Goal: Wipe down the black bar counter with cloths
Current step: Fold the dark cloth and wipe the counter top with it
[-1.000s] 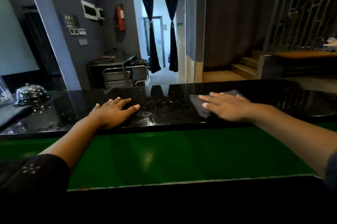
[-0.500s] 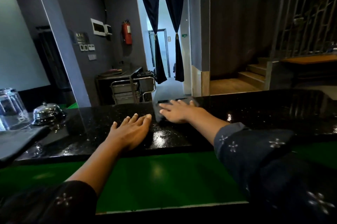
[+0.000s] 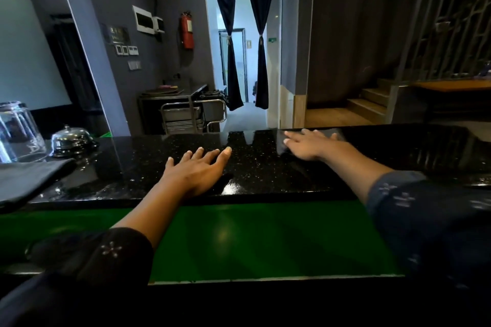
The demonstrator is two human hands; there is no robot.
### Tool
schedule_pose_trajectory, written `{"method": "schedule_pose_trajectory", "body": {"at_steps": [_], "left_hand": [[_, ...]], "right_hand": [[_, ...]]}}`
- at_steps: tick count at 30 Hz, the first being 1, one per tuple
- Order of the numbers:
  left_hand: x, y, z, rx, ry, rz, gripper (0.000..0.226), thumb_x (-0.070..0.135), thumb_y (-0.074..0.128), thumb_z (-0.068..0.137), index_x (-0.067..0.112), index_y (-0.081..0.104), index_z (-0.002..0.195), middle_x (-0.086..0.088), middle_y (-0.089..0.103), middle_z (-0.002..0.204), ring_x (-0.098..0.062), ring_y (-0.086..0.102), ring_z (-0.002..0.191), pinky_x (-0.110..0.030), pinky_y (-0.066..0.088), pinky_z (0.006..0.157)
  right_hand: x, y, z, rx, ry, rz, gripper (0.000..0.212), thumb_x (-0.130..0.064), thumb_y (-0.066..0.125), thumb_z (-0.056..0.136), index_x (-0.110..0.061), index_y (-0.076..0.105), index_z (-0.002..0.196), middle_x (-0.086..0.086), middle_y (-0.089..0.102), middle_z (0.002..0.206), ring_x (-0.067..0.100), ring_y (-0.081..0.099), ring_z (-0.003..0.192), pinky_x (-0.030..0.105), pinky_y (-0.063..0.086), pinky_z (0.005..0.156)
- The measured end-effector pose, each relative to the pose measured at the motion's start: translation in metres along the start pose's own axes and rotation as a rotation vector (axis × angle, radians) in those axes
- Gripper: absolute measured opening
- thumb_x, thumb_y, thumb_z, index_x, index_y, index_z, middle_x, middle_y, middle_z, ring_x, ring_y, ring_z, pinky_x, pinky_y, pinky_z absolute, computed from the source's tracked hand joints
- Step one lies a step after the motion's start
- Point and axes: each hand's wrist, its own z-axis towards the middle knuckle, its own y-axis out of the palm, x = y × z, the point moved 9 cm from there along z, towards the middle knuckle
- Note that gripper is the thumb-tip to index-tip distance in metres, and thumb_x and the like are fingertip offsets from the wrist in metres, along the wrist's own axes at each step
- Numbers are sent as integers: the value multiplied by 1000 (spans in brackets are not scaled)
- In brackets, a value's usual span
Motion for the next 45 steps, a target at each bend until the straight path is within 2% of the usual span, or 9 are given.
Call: {"method": "schedule_pose_trajectory", "body": {"at_steps": [5,8,12,17,23,28,34,39,45], "left_hand": [[-2,0,-2,-11,4,-24,71,72,-6,85,45,10,149,2,6,161,-21,2,148,-55,-3,116],[-3,0,0,-10,2,-50,70,71,-5,86,44,11,149,2,7,161,-21,1,148,-55,-4,116],[0,3,-1,0,0,-42,71,70,-2,88,41,14,150,-1,7,161,-24,1,148,-57,-4,115],[2,-2,-11,-19,6,-70,71,68,2,90,36,18,151,-3,10,161,-25,3,148,-56,-3,116],[-41,-30,-21,-34,84,-158,75,73,18,88,30,33,147,-5,34,154,-27,30,141,-54,15,116],[-128,-35,-22,-22,-11,39,72,74,18,85,40,25,148,2,17,160,-21,15,147,-54,8,117],[-133,-27,-14,3,-17,99,72,78,15,83,46,15,149,9,9,160,-16,8,147,-53,5,116],[-140,-24,-12,-14,-13,114,76,79,10,79,48,10,148,11,6,160,-14,6,147,-51,3,117],[-141,-23,-9,-8,-3,85,91,88,1,64,52,8,146,14,2,160,-11,3,147,-49,1,118]], "right_hand": [[-95,20,-45,-39,-297,-47,53,-65,14,97,-55,8,149,-2,0,165,27,-2,151,64,-7,114],[-83,23,-86,-65,-407,-68,51,-63,16,98,-57,7,148,-10,0,165,18,-2,151,56,-5,117],[-42,17,-84,-95,-263,-50,51,-63,15,98,-57,4,148,-11,-3,164,18,-3,151,56,-4,116],[-78,16,-54,-76,-77,-41,58,-56,13,100,-41,3,155,5,-7,165,30,-9,150,63,-7,115],[-101,26,-106,-97,-276,-56,59,-55,13,102,-36,1,156,4,-13,164,23,-10,151,54,-7,117],[-84,21,-92,-54,-255,-55,55,-60,16,100,-48,5,152,-1,-2,165,20,-1,151,56,-4,117],[-102,15,-16,-58,-6,-9,59,-62,13,98,-46,1,153,8,-9,164,30,-7,151,63,-7,115],[-223,39,-32,-85,-277,-14,58,-62,14,98,-48,0,152,9,-10,164,31,-10,150,64,-11,113],[-223,39,10,-79,-232,22,58,-63,15,97,-49,4,152,6,-7,165,29,-8,151,65,-10,113]]}}
